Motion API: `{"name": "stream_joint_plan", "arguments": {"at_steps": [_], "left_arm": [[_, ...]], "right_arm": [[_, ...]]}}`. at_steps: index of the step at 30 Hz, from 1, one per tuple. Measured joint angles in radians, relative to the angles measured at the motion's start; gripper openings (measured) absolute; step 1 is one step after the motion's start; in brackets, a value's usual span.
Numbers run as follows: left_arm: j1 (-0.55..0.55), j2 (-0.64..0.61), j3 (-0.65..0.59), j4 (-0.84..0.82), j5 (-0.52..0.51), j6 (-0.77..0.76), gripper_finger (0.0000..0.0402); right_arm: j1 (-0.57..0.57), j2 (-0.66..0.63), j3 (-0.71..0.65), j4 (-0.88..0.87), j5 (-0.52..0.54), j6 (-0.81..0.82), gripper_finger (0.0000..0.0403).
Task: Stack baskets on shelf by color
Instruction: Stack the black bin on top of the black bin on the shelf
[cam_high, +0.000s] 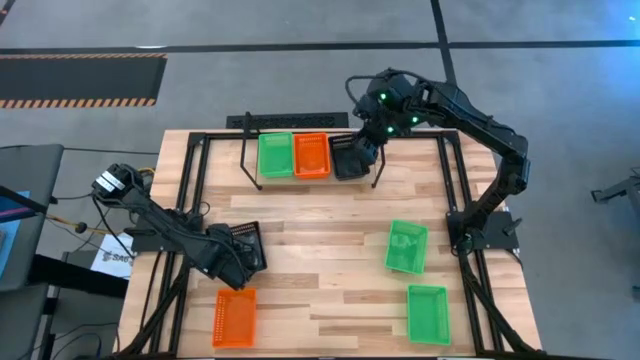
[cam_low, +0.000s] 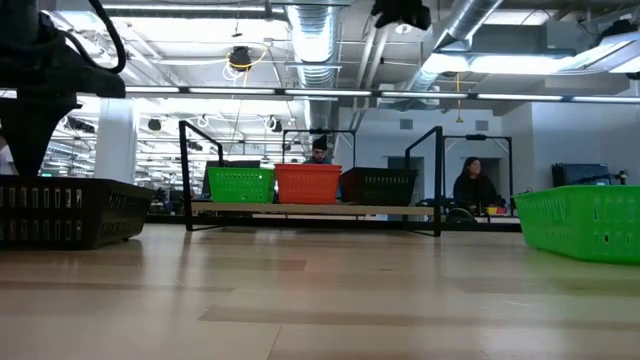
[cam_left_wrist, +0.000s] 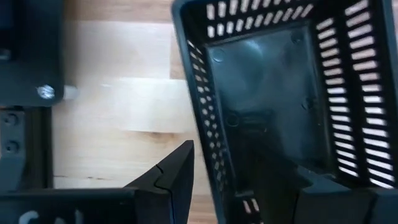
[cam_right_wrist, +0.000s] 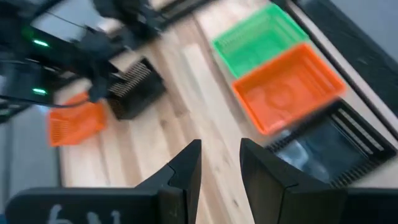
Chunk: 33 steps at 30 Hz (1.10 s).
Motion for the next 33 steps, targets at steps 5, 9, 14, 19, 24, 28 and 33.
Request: {"name": "stream_joint_plan", "arguments": {"at_steps": [5,9,14,19,24,28,33], "left_arm": [[0.000,0.000,0.000,-0.033,0.000,0.008,0.0132],[0.000,0.000,0.000,-0.033,0.000,0.026,0.0132],[0.000,0.000,0.000,-0.043,0.000,0.054,0.0132],[0.000,0.000,0.000,-0.074,0.022,0.113,0.0132],[0.000,0.000,0.000,-0.030,0.052,0.120,0.0132],[0.002,-0.001,0.000,-0.023,-0.001,0.114,0.0132],[0.013,-0.001,-0.026,0.000,-0.019,0.117,0.0132]], "right_arm": [[0.063,0.000,0.000,-0.051,0.149,0.043,0.0128],[0.123,0.000,0.000,-0.045,0.202,0.083,0.0128],[0.210,0.049,0.000,-0.015,0.261,0.107,0.0130],[0.260,0.152,0.000,-0.049,0.266,0.099,0.0128],[0.265,0.225,-0.001,-0.060,0.235,0.109,0.0127],[0.264,0.241,-0.001,-0.043,0.207,0.114,0.0127],[0.264,0.217,-0.001,-0.012,0.195,0.115,0.0127]]}}
